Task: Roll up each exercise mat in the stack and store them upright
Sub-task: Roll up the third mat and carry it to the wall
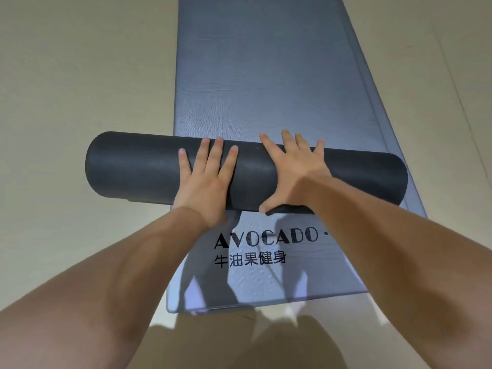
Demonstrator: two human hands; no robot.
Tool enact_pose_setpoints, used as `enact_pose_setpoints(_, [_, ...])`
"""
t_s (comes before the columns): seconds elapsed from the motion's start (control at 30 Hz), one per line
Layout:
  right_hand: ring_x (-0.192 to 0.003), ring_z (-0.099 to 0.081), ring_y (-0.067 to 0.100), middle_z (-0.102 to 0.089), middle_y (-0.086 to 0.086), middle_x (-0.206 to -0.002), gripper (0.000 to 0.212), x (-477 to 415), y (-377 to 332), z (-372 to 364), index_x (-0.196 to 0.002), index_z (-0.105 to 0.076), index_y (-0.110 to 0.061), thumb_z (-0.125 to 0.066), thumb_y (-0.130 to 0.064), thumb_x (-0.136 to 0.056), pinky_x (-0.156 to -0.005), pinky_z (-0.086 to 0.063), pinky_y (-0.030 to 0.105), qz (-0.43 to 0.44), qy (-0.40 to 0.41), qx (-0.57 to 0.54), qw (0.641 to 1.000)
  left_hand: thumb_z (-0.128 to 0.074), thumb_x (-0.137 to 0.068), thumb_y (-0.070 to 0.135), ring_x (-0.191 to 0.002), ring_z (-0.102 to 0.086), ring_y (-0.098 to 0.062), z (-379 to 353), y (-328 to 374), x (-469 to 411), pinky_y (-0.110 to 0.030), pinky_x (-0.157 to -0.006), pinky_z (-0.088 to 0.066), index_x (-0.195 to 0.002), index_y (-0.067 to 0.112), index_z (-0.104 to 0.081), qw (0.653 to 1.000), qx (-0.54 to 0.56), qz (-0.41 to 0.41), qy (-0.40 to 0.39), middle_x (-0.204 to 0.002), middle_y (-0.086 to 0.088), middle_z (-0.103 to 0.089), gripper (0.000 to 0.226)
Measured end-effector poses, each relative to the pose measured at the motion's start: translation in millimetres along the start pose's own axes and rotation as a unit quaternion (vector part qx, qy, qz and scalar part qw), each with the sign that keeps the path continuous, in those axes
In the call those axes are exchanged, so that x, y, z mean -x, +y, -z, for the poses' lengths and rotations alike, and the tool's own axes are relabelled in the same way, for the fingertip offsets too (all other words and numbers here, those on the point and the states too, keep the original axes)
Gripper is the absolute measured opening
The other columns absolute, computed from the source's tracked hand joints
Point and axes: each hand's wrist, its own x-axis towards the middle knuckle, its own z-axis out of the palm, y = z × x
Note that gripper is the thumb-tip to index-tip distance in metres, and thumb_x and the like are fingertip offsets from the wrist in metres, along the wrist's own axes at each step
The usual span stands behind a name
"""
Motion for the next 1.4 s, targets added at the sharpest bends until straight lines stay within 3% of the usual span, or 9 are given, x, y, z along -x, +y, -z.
enact_pose_setpoints(0.23, [-0.153,-0.019,0.042,-0.013,0.017,-0.169,0.163,-21,8,14,-0.157,0.024,-0.046,-0.084,-0.083,-0.041,-0.121,-0.018,0.066,0.041,-0.016,0.045,0.998,-0.085,-0.051,0.063,-0.154,-0.006,-0.034,21,-18,-57,-0.068,-0.119,-0.005,-0.159,0.023,0.003,0.999,0.033,-0.023,-0.032,-0.165,-0.011,-0.011,0.145])
enact_pose_setpoints(0.33, [-0.127,-0.049,0.037,-0.043,0.015,-0.145,0.163,-44,11,35,-0.157,0.02,-0.049,-0.089,-0.073,-0.039,-0.103,-0.042,0.053,0.049,-0.057,0.02,0.997,-0.089,-0.041,0.059,-0.148,-0.023,-0.032,35,-26,-81,-0.068,-0.117,-0.015,-0.158,0.023,-0.006,0.995,0.03,-0.05,-0.077,-0.156,-0.008,-0.028,0.148])
enact_pose_setpoints(0.57, [-0.1,-0.056,0.027,-0.05,0.005,-0.122,0.15,-46,13,36,-0.157,0.009,-0.052,-0.09,-0.064,-0.045,-0.088,-0.049,0.042,0.035,-0.07,-0.009,0.997,-0.09,-0.038,0.058,-0.131,-0.041,-0.028,41,-34,-88,-0.062,-0.108,-0.028,-0.151,0.026,-0.022,0.991,0.015,-0.09,-0.093,-0.138,-0.002,-0.045,0.135])
enact_pose_setpoints(0.9, [-0.102,-0.053,0.03,-0.049,0.007,-0.118,0.137,46,-45,-3,-0.159,0.004,-0.044,-0.084,-0.058,-0.055,-0.095,-0.045,0.052,-0.068,-0.036,-0.08,0.994,-0.084,-0.04,0.062,-0.131,-0.041,-0.025,32,-40,-32,-0.061,-0.11,-0.027,-0.149,0.028,-0.025,0.978,-0.035,-0.203,-0.027,-0.14,-0.001,-0.044,0.128])
enact_pose_setpoints(1.07, [-0.113,-0.053,0.032,-0.046,0.011,-0.127,0.138,98,-87,-29,-0.16,0.012,-0.042,-0.085,-0.063,-0.064,-0.099,-0.045,0.055,-0.122,-0.065,-0.112,0.984,-0.08,-0.062,0.055,-0.154,-0.012,-0.028,26,-44,14,-0.063,-0.12,-0.01,-0.158,0.032,-0.003,0.97,-0.055,-0.231,-0.044,-0.165,-0.003,-0.015,0.126])
enact_pose_setpoints(1.17, [-0.109,-0.055,0.033,-0.049,0.009,-0.122,0.136,101,-82,-29,-0.159,0.005,-0.044,-0.085,-0.064,-0.059,-0.097,-0.047,0.054,-0.126,-0.062,-0.146,0.979,-0.075,-0.073,0.051,-0.156,0.006,-0.027,23,-44,40,-0.068,-0.119,-0.005,-0.16,0.036,0.009,0.985,0.005,-0.163,-0.049,-0.17,-0.003,0.005,0.122])
enact_pose_setpoints(1.27, [-0.1,-0.056,0.031,-0.055,0.003,-0.113,0.126,89,-60,-19,-0.152,-0.012,-0.047,-0.084,-0.068,-0.051,-0.092,-0.053,0.048,-0.113,-0.085,-0.203,0.969,-0.072,-0.074,0.04,-0.155,-0.006,-0.03,20,-40,67,-0.066,-0.117,-0.019,-0.162,0.031,-0.006,0.985,0.172,0.01,0.011,-0.169,-0.005,-0.008,0.111])
enact_pose_setpoints(1.33, [-0.104,-0.057,0.03,-0.058,-0.001,-0.118,0.127,81,-45,-15,-0.153,-0.014,-0.049,-0.087,-0.068,-0.05,-0.094,-0.053,0.044,-0.112,-0.115,-0.24,0.957,-0.071,-0.073,0.035,-0.138,-0.037,-0.034,10,-30,85,-0.049,-0.106,-0.038,-0.148,0.024,-0.036,0.925,0.34,0.151,0.084,-0.147,-0.007,-0.045,0.083])
enact_pose_setpoints(1.4, [-0.12,-0.057,0.029,-0.058,-0.003,-0.132,0.139,76,-35,-16,-0.16,-0.007,-0.048,-0.09,-0.066,-0.05,-0.102,-0.051,0.041,-0.114,-0.133,-0.273,0.946,-0.071,-0.074,0.044,-0.108,-0.055,-0.029,4,-10,97,-0.039,-0.091,-0.046,-0.122,0.022,-0.047,0.775,0.546,0.318,0.015,-0.111,0.002,-0.059,0.058])
